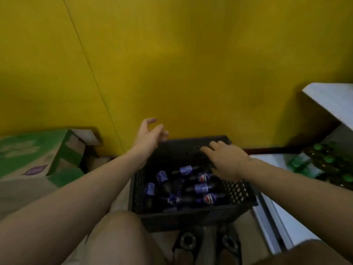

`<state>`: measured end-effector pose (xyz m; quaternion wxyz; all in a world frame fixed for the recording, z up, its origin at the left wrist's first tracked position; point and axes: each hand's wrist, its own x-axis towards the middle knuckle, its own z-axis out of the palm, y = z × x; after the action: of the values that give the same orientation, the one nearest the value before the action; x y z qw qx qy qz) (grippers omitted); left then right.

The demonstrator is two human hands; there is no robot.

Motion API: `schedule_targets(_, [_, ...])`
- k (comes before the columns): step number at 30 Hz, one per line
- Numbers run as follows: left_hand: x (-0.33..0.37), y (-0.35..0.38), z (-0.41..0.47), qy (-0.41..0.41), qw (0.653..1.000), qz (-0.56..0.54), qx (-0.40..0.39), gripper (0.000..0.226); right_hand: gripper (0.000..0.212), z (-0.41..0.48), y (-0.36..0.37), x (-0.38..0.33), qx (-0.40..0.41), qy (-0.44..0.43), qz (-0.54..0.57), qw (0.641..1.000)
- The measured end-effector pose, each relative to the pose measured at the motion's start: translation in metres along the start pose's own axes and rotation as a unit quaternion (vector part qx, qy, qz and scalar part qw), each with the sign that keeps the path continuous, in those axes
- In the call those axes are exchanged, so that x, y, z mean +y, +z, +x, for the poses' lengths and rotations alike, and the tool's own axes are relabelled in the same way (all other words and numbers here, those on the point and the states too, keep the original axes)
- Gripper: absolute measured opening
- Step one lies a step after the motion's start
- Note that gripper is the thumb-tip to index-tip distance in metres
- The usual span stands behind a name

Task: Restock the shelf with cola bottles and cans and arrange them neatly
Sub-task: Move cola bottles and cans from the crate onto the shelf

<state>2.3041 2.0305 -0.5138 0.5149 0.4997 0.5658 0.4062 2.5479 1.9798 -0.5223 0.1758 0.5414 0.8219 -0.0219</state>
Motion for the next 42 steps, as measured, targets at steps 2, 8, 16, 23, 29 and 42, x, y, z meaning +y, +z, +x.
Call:
schedule_targets(2, [-0.043, 0.009, 0.031, -0.017, 0.994, 0.1, -0.052, 0.033, 0.072, 0.028, 0.042, 0.011, -0.026, -0.003, 0.043, 0.999])
schedule_targets(8, [-0.166, 0.019, 0.123, 0.026, 0.865, 0.44, -0.24, 0.033, 0.065, 0.116, 0.173, 0.028, -0.097, 0.002, 0.142, 0.985])
schedule_targets(16, [-0.308, 0.029, 0.189, 0.05, 0.539, 0.728, -0.422, 0.096, 0.058, 0.224, 0.299, -0.033, -0.186, -0.039, 0.288, 0.938])
schedule_targets(23, [-0.349, 0.045, 0.204, 0.11, 0.471, 0.765, -0.424, 0.082, 0.059, 0.25, 0.329, -0.085, -0.233, -0.067, 0.198, 0.95])
schedule_targets(29, [-0.327, 0.035, 0.205, 0.099, 0.643, 0.644, -0.403, 0.078, 0.051, 0.242, 0.313, -0.076, -0.202, -0.04, 0.21, 0.956])
schedule_targets(42, [-0.073, 0.026, 0.118, 0.087, 0.979, 0.118, -0.139, 0.06, 0.047, 0.1, 0.082, 0.009, -0.054, 0.095, 0.144, 0.983])
